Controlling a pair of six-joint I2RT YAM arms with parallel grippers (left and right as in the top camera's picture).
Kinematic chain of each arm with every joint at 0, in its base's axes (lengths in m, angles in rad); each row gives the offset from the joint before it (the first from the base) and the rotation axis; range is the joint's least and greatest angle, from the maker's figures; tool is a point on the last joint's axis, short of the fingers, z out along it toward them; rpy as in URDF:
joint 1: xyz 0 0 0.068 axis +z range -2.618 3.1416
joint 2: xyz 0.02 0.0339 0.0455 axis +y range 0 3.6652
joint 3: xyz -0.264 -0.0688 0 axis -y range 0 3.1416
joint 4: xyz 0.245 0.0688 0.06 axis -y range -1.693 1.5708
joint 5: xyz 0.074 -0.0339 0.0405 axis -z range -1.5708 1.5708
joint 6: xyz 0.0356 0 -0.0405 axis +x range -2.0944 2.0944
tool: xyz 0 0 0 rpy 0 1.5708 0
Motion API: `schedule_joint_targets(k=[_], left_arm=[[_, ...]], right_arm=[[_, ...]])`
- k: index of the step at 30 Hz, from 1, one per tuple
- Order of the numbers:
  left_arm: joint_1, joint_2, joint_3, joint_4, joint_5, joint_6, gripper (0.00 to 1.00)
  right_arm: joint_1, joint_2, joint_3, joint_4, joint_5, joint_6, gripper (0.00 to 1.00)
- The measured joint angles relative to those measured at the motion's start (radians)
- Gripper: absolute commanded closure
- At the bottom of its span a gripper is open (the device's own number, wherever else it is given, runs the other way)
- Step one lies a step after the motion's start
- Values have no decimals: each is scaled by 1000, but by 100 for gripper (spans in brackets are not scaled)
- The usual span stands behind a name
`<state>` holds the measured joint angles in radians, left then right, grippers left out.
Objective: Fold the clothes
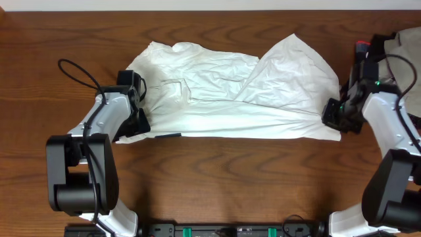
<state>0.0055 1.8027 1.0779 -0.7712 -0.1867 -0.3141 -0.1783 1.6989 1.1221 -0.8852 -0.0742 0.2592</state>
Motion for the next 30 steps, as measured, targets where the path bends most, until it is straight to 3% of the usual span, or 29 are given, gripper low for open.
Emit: schedule_joint_targets(k=[12,30], left_arm=[[0,0,0,-2,0,0,32],[0,0,0,-2,0,0,32]], right_arm=[[33,2,-44,64,-157,1,87],[68,2,-101,67,-61,77,85]])
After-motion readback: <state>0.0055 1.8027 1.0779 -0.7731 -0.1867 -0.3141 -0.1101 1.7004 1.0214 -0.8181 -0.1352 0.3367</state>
